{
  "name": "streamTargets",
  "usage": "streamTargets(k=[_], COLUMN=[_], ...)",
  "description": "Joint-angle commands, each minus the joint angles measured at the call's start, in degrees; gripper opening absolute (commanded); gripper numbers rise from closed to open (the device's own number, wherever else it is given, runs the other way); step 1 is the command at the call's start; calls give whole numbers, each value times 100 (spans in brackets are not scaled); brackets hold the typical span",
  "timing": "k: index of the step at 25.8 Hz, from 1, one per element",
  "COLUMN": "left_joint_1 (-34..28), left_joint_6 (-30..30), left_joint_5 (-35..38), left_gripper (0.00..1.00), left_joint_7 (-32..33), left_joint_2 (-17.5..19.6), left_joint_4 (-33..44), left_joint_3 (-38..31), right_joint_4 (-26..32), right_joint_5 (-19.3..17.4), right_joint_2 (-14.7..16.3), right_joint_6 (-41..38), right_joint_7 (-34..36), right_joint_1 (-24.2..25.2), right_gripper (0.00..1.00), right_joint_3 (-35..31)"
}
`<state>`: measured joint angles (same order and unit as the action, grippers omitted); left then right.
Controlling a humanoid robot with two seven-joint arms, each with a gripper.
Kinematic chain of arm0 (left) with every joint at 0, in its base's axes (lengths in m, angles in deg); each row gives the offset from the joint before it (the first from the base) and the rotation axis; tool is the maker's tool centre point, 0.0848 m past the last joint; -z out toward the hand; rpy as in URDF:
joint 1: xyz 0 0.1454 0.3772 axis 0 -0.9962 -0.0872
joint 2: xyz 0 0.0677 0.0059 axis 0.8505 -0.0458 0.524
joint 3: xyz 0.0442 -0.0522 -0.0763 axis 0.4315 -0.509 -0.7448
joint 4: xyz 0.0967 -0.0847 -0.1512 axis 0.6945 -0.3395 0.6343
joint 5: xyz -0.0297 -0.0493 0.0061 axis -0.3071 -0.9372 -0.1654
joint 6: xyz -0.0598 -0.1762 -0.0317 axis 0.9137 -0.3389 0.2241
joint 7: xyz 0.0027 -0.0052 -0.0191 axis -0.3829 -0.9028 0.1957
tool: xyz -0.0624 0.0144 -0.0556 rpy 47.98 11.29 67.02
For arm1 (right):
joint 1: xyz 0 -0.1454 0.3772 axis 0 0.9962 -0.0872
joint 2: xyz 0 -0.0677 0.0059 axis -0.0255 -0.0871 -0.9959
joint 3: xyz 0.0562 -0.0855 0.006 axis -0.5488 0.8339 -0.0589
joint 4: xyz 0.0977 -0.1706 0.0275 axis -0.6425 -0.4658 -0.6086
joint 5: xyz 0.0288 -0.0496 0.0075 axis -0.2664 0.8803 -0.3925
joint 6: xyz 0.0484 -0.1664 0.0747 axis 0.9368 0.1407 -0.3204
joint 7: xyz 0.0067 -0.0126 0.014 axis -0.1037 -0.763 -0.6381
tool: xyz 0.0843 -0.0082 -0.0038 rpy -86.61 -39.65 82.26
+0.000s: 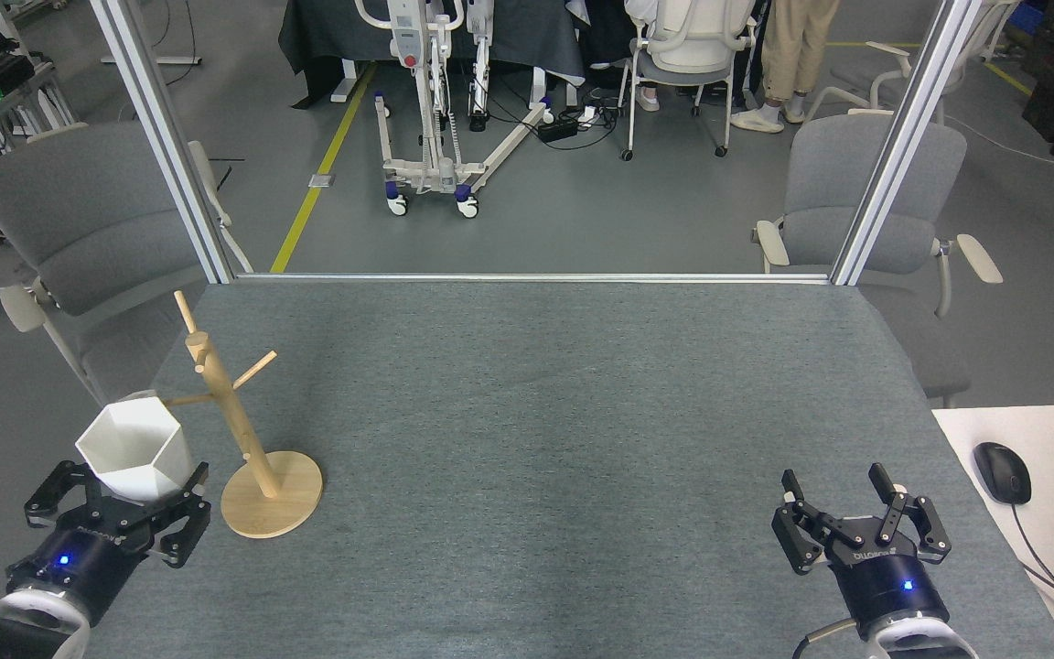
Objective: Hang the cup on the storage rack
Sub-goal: 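Carry the cup with the left gripper beside the wooden stand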
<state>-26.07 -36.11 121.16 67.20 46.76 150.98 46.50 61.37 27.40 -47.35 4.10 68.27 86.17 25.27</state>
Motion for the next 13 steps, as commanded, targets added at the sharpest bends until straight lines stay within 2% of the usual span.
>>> streamTargets(k=[1,13], left_joint_1=[93,277], left_joint_6=[-89,-247], left_joint_5=[92,171], left_gripper=[0,0], left_joint_7=[50,156], left_joint_2=[-27,-54], left_joint_4=[-125,-371], left_joint_3=[3,-6], right_joint_4=[-10,-168], right_joint_5=[0,0], right_joint_2=[-4,-4], right_joint_6=[1,-8], right_joint_7=[-8,-8], right_joint_1=[-1,-115], right_gripper=[100,100], right_joint_3=[0,0])
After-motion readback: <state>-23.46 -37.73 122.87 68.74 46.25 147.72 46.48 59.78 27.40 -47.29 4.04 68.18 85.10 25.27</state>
